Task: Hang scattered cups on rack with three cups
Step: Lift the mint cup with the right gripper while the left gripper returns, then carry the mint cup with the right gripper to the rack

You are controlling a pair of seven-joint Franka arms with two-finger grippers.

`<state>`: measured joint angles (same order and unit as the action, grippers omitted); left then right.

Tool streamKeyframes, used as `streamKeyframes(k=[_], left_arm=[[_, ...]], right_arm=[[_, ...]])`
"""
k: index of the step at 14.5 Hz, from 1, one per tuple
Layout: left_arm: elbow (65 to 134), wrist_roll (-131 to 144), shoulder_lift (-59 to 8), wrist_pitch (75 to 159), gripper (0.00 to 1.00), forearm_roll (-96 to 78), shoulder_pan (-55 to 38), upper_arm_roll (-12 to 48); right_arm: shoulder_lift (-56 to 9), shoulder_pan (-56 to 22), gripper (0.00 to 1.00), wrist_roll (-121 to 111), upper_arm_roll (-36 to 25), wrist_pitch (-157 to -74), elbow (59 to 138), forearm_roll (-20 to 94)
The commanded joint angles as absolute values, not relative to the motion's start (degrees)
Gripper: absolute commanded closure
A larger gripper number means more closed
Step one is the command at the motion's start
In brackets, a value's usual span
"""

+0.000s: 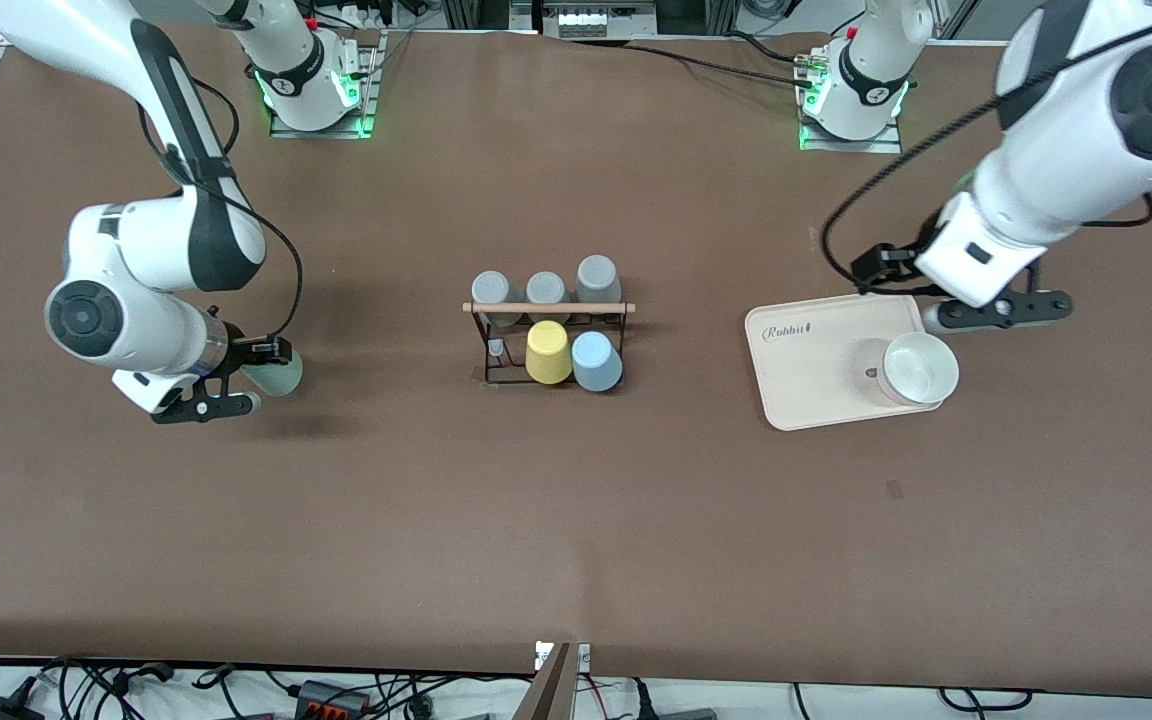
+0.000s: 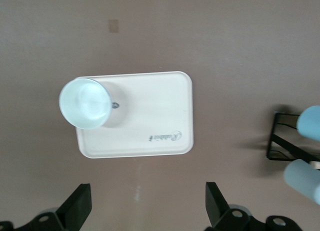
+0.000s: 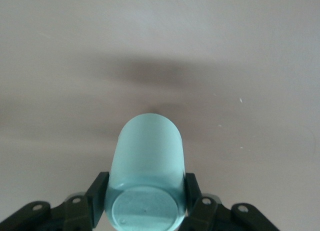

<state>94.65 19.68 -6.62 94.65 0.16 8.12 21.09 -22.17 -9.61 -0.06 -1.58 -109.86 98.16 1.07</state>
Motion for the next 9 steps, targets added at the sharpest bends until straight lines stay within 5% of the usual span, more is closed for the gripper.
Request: streamKeyframes(k=[1,9], left_arm=[[95.54,16.27,-5.36,95.45,0.00,0.17,9.58,21.27],[90.44,14.77,-7.65,95.10,0.00,1.32,11.42,20.92]], right_arm=[[-25.65,-14.48,0.79,1.14,-1.85,-102.14,86.43,3.95],[-27.86,-27.85,0.79,26.07,-1.76,-100.90,78.58,4.57]])
